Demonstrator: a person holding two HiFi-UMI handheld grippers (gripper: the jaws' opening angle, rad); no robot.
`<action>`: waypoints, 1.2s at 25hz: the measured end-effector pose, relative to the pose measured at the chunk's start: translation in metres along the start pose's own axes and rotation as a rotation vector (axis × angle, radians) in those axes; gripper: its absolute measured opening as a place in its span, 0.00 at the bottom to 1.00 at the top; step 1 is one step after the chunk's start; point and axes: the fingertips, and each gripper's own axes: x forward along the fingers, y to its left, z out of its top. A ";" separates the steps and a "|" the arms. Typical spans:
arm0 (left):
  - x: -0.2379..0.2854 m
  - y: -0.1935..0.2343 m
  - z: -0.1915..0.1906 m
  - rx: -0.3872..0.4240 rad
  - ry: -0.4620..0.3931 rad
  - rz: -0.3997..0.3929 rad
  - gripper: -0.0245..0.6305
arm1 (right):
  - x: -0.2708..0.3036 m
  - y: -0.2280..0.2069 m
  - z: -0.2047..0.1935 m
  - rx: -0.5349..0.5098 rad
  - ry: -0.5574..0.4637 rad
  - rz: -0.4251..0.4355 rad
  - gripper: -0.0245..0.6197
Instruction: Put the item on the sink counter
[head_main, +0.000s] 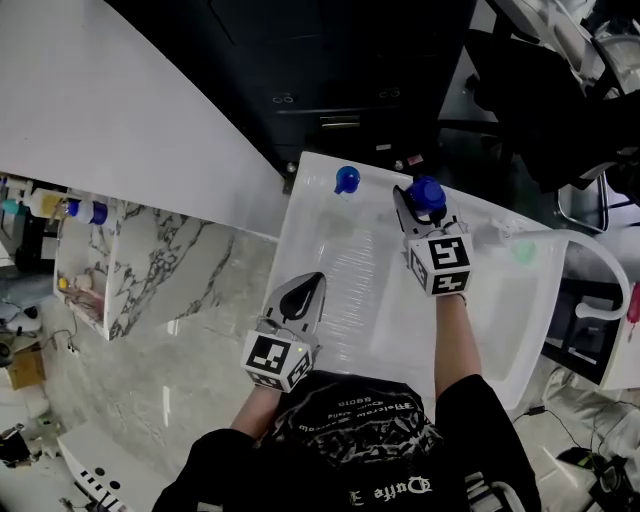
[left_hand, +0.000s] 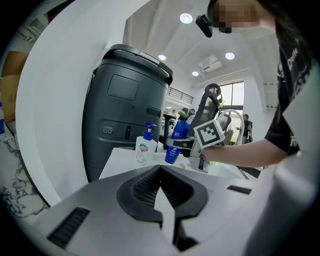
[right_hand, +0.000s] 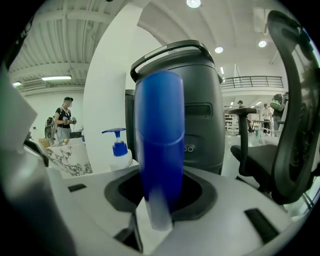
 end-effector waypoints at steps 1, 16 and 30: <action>0.002 0.000 -0.002 0.013 0.008 0.001 0.05 | 0.002 0.000 -0.003 -0.002 0.005 0.002 0.26; 0.013 0.008 -0.009 0.035 0.045 0.017 0.05 | 0.012 0.002 -0.021 -0.066 0.007 0.010 0.26; 0.015 0.011 -0.007 -0.018 0.023 0.028 0.05 | 0.009 0.009 -0.021 -0.109 0.008 0.011 0.27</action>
